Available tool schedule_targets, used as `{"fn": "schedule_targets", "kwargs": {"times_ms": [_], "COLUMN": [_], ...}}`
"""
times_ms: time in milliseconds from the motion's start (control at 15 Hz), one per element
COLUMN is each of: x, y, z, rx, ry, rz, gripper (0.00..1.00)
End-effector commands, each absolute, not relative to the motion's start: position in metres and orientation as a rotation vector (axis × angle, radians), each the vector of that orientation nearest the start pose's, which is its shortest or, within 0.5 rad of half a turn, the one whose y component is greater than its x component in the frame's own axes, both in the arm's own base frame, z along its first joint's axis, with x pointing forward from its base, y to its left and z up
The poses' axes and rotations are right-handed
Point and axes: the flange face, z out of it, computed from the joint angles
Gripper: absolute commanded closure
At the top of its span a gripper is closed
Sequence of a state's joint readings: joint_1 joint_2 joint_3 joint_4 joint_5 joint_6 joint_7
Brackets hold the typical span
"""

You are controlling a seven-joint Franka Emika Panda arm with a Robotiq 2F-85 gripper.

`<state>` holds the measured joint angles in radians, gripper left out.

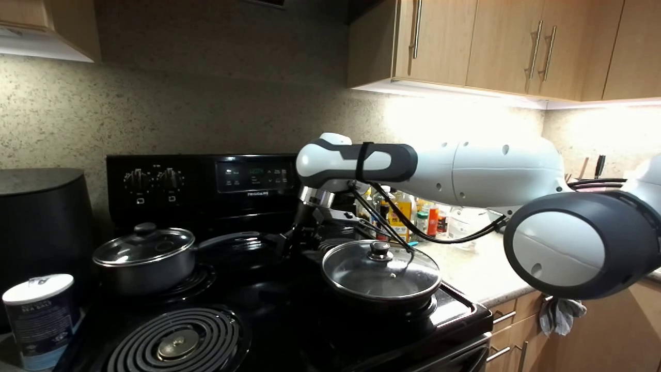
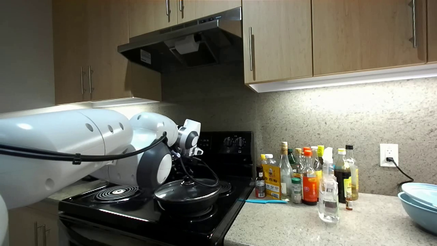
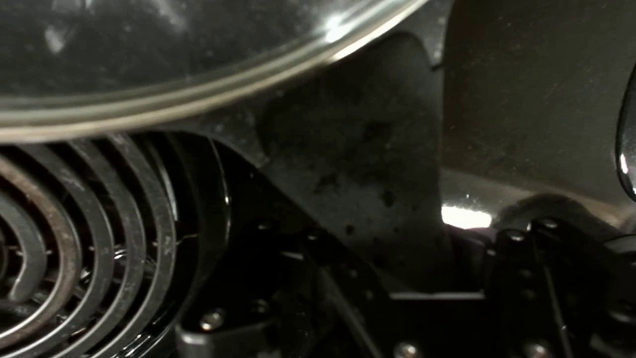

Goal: Move the pan forward

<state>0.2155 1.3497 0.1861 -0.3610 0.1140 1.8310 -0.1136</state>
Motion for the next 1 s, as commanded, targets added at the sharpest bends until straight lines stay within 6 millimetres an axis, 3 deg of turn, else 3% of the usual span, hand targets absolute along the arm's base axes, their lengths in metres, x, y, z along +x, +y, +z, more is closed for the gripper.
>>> {"fn": "schedule_targets", "kwargs": {"times_ms": [0,67,333,933], "x": [0.792,0.789,0.788,0.805], "y": [0.221,0.225,0.226,0.210], "z": [0.279,0.264,0.262,0.290], "rx": [-2.802,-2.803,-2.805,-2.805], "ry": [-0.419,-0.460,-0.462,-0.406], "rz": [-0.195,-0.161,-0.157,-0.375], "gripper": [1.00,1.00,1.00,1.00]}}
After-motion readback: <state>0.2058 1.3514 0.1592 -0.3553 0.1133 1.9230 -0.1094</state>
